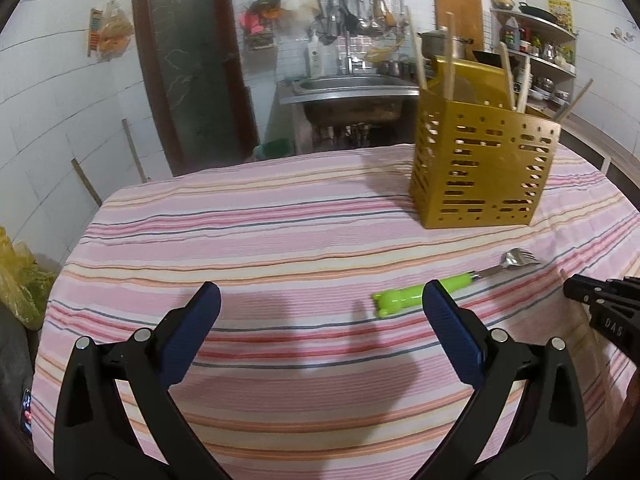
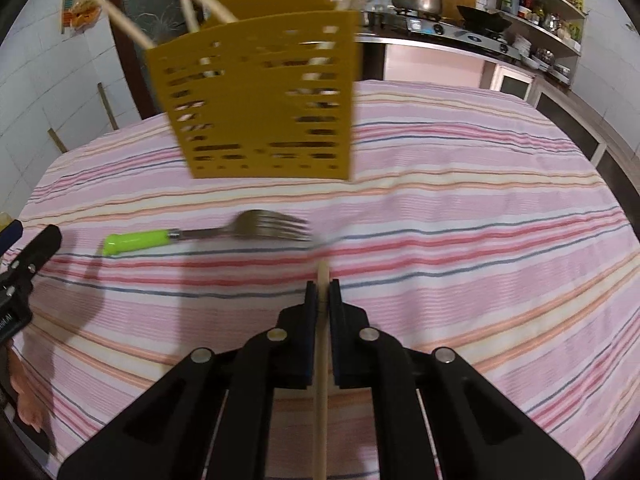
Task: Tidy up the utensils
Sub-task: 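Grasp the green-handled fork by its handle with the left gripper while the right holds the chopstick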
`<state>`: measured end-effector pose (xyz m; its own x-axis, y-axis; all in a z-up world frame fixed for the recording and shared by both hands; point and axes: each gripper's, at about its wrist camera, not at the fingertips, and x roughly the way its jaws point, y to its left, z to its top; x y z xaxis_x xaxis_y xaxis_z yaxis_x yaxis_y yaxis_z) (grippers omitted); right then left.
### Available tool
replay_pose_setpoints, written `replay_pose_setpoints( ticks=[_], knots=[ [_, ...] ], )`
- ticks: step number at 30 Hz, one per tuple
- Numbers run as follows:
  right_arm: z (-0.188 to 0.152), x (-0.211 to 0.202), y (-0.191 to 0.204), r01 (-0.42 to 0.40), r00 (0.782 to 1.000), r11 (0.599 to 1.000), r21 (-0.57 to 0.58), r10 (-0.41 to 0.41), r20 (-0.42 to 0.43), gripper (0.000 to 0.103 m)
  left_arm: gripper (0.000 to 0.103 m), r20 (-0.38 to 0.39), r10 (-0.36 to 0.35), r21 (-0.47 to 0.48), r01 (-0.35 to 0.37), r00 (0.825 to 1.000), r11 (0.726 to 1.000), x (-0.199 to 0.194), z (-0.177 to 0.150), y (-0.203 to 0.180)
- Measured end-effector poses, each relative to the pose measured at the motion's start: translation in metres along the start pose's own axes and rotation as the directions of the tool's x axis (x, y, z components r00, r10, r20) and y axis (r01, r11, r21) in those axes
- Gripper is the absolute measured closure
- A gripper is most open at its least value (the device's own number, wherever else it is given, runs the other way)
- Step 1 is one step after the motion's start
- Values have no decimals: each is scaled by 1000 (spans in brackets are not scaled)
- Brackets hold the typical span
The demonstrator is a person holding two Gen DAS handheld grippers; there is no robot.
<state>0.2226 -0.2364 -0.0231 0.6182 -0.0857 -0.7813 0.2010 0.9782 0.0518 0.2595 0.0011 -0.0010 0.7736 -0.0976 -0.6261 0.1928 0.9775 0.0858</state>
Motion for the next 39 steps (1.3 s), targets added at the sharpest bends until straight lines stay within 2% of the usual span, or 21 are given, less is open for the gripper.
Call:
replay_pose_setpoints(
  ticks=[4, 6, 8, 13, 20, 23, 24, 25, 29, 31, 34, 39],
  knots=[
    [0, -2, -33, 46, 999, 999, 14, -46, -8, 97, 5, 9, -60, 15, 60, 998, 998, 0, 5, -11],
    [0, -3, -52, 57, 998, 998, 30, -56, -17, 97, 5, -5, -120, 35, 120, 993, 992, 1, 6, -17],
    [-2, -4, -65, 66, 998, 997, 46, -66, -19, 97, 5, -28, -190, 107, 192, 981, 976, 4, 6, -28],
    [-5, 1, -84, 57, 998, 996, 74, -56, -20, 97, 5, -72, -283, 213, 292, 956, 933, 11, -4, -53],
    [-6, -2, -88, 42, 999, 997, 62, -41, -12, 97, 7, -125, -280, 275, 304, 952, 912, 32, -6, -66],
    [-6, -4, -93, 39, 999, 998, 59, -38, -16, 97, 23, -170, -318, 234, 352, 933, 906, 45, 0, -60],
    [-6, -4, -94, 39, 999, 998, 56, -38, -21, 97, 33, -190, -330, 227, 369, 924, 901, 49, 1, -59],
    [-6, -4, -94, 38, 999, 998, 55, -36, -25, 97, 38, -200, -332, 230, 373, 922, 899, 51, 1, -60],
    [-7, -4, -96, 35, 999, 998, 58, -33, -31, 97, 49, -227, -318, 244, 370, 920, 896, 59, 0, -60],
    [-9, -3, -97, 33, 999, 998, 61, -31, -31, 97, 61, -229, -318, 224, 368, 920, 903, 59, 0, -56],
    [-11, -5, -97, 23, 999, 998, 66, -21, -28, 97, 71, -234, -342, 195, 389, 910, 901, 53, -3, -47],
    [-15, -4, -92, 10, 1000, 998, 57, -8, -27, 97, 74, -245, -332, 240, 389, 911, 890, 35, -16, -53]
  ],
)
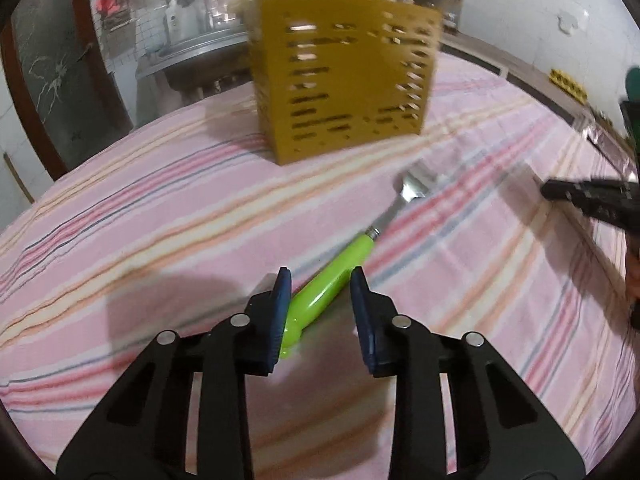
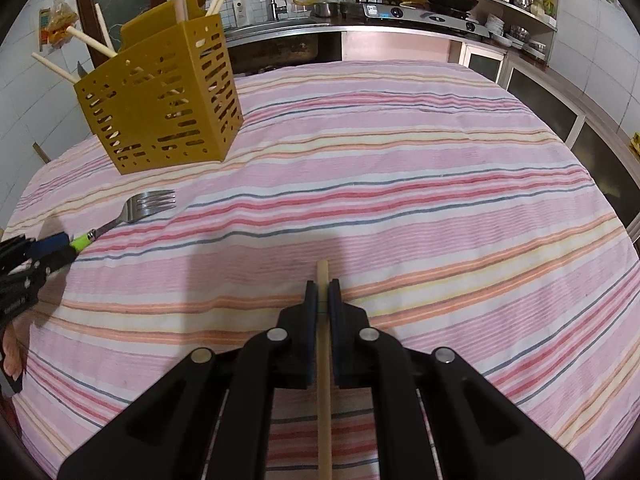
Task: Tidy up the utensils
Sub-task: 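Slide the left gripper along the fork handle and regrasp it near the tines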
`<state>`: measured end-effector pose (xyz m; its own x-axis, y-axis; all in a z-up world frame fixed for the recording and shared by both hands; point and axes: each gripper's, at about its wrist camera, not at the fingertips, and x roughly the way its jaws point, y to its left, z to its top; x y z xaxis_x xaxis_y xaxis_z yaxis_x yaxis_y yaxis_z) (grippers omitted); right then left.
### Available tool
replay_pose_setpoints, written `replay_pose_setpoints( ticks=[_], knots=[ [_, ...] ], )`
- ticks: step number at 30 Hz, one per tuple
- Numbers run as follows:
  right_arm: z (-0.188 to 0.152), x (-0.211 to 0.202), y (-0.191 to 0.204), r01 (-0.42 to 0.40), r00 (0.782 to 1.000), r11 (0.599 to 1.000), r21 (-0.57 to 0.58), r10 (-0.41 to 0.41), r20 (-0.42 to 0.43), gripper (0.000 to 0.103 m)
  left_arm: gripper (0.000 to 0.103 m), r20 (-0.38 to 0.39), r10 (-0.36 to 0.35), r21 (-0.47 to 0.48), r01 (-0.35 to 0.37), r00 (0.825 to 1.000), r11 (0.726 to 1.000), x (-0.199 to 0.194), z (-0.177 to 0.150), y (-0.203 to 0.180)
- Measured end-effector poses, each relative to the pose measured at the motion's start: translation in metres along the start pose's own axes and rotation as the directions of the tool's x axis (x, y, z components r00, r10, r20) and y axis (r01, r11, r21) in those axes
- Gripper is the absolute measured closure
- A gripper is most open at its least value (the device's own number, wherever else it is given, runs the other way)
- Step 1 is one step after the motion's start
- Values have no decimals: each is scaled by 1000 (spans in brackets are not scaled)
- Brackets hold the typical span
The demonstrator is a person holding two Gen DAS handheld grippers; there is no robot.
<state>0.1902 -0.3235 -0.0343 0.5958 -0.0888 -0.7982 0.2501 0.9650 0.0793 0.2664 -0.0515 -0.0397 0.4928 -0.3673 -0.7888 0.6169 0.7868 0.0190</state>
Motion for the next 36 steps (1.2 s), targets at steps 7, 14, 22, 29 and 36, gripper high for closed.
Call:
replay_pose_setpoints(
  ticks=[7, 14, 22, 29, 36],
  knots=[
    [-7, -6, 1, -8, 1000, 1000, -11, 8, -2, 97, 77, -7, -3, 48, 3, 1000, 999, -15, -22, -36],
    [-12, -8, 3, -12, 1000, 1000, -11, 13, 12, 97, 87, 17, 26, 3, -26, 1000, 1000, -26, -36, -58],
    [-21, -16, 2, -38, 999, 999, -18, 39, 30, 97, 89, 66, 26, -41, -24, 997, 999, -46, -44, -67],
    [-21, -27, 1, -54, 996, 998, -15, 55, 69, 97, 89, 147, 61, -126, -43, 987, 991, -80, -43, -59],
    [-19, -36, 2, -72, 992, 997, -19, 73, 100, 97, 103, 235, 140, -228, -86, 962, 970, -118, -29, -38]
  ],
)
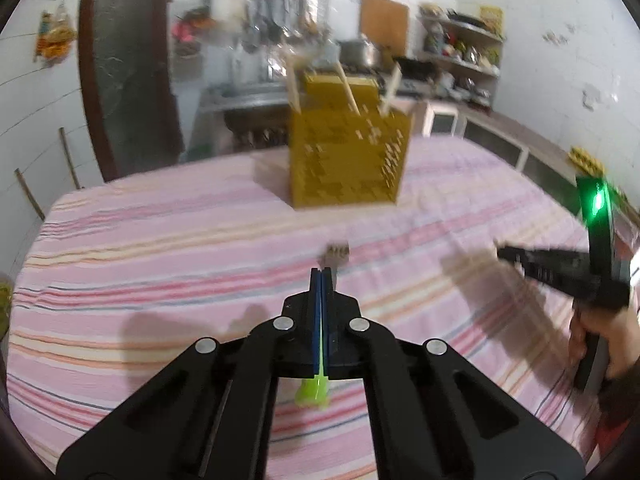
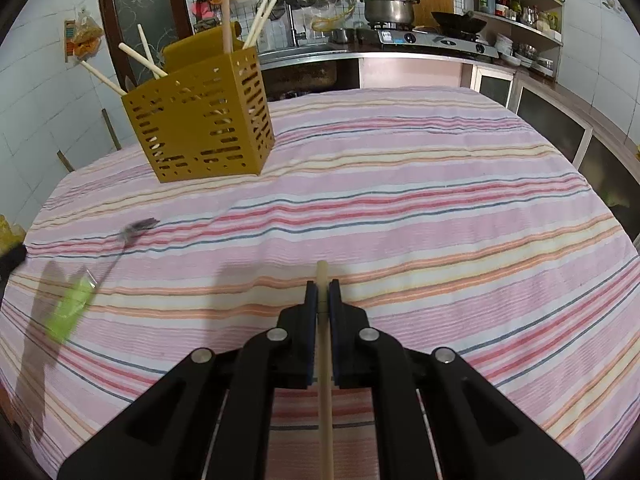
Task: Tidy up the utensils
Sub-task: 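Slide the left gripper along the fork handle and regrasp it near the tines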
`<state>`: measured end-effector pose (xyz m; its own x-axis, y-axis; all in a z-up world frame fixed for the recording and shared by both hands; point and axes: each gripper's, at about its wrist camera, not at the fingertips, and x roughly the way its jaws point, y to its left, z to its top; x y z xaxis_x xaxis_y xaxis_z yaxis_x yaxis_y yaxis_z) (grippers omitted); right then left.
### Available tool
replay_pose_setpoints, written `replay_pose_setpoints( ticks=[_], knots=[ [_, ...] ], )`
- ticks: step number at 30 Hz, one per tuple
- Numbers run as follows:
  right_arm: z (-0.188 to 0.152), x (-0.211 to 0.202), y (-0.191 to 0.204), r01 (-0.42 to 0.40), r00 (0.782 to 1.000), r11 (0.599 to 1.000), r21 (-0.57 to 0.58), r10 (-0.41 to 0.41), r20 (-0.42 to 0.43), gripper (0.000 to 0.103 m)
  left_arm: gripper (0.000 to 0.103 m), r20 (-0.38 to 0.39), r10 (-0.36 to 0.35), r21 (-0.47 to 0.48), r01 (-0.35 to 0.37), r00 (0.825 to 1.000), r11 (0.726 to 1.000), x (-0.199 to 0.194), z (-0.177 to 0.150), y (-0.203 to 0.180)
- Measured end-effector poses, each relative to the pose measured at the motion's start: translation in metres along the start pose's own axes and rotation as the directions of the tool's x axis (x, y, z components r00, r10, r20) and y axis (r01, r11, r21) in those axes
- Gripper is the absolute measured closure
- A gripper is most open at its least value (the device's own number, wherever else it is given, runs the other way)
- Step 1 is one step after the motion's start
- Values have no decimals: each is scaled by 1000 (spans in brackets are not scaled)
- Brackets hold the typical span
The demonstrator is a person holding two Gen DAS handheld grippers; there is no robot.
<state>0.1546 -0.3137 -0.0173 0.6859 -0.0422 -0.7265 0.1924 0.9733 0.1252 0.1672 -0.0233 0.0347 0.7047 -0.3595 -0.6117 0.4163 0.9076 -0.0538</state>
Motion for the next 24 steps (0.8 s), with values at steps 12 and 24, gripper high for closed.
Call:
replay_pose_setpoints(
  ticks=[12, 24],
  knots=[
    [2, 8, -6, 5, 1000, 1000, 16, -5, -19, 97, 84, -80, 26, -72, -31, 996, 997, 17, -3, 32],
    [13, 29, -9, 10, 998, 1000, 14, -9, -58, 97, 36, -216, 14, 4, -14, 976, 1000, 96, 8, -3]
  ],
)
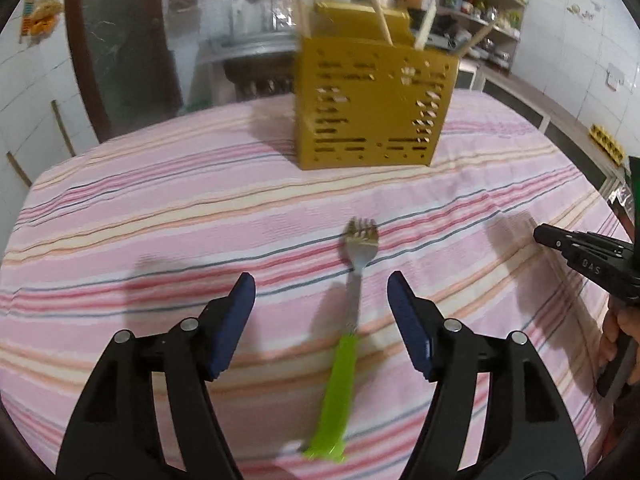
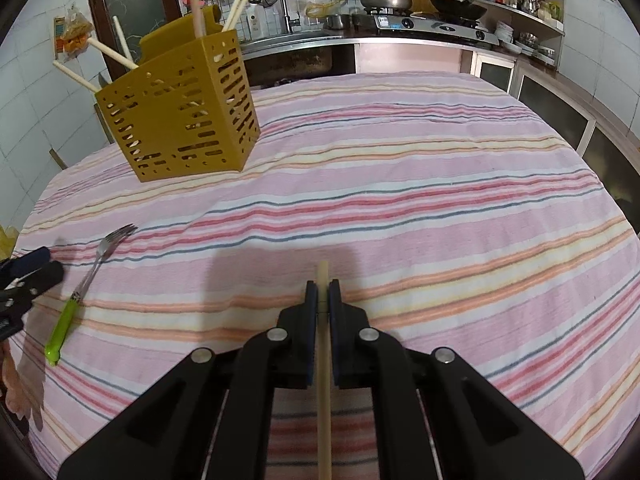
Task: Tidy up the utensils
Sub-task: 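Slide the left gripper along the fork handle and regrasp it near the tines, then lift the fork and chopstick up and carry them over the yellow holder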
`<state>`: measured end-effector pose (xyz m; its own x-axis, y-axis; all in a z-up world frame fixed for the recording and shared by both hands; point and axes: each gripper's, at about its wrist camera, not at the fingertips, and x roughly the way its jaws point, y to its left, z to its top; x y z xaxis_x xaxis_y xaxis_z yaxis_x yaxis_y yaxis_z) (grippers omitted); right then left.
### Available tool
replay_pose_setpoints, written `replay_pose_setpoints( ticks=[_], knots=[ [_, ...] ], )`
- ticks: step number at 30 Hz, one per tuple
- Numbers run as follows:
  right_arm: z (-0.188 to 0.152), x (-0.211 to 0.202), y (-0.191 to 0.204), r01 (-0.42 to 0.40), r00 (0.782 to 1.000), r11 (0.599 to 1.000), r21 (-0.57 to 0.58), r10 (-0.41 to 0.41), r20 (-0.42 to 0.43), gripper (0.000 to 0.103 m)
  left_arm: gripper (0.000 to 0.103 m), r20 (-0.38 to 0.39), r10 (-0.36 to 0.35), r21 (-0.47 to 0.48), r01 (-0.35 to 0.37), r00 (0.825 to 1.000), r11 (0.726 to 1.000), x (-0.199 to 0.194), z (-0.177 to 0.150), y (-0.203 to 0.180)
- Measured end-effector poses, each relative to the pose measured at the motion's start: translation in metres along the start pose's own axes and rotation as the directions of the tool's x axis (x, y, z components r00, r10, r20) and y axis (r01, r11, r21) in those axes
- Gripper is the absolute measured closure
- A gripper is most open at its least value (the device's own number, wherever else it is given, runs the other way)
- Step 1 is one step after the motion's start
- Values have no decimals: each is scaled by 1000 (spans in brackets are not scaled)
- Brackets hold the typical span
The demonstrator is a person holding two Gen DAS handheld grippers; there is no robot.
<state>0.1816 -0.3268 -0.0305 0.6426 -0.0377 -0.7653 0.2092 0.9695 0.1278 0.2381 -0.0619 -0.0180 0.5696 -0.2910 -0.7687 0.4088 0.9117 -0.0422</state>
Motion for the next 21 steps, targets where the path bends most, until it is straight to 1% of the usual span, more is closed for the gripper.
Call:
replay_pose_setpoints(
  ticks=[3, 8, 10, 11, 13, 16, 18, 21],
  knots=[
    [2, 6, -3, -7, 1000, 1000, 4, 7, -19, 97, 36, -34, -21, 26, 22, 999, 999, 20, 8, -11],
    [5, 8, -2, -1, 1000, 1000, -16, 1, -26, 97, 37, -73, -26, 66, 30, 997, 997, 41, 20, -23],
    [5, 9, -2, -2, 1000, 1000, -18, 1, -30, 97, 52, -88, -31, 73, 37, 996, 997, 47, 24, -25],
    [5, 9, -2, -2, 1000, 1000, -19, 1, -31, 97, 56, -99, -34, 76, 42, 994, 996, 50, 26, -26],
    [5, 9, -1, -1, 999, 1000, -22, 0, -34, 97, 71, -116, -34, 83, 43, 993, 996, 56, 29, -28],
    [6, 9, -1, 1, 999, 1000, -25, -2, -36, 97, 81, -132, -32, 77, 43, 991, 996, 63, 35, -28],
    [7, 8, 0, 4, 999, 1000, -28, -5, -34, 97, 81, -141, -46, 55, 54, 989, 997, 65, 38, -26],
    [10, 5, 3, 6, 1000, 999, -32, -6, -19, 97, 81, -121, -46, 36, 50, 992, 998, 59, 39, -22]
  ],
)
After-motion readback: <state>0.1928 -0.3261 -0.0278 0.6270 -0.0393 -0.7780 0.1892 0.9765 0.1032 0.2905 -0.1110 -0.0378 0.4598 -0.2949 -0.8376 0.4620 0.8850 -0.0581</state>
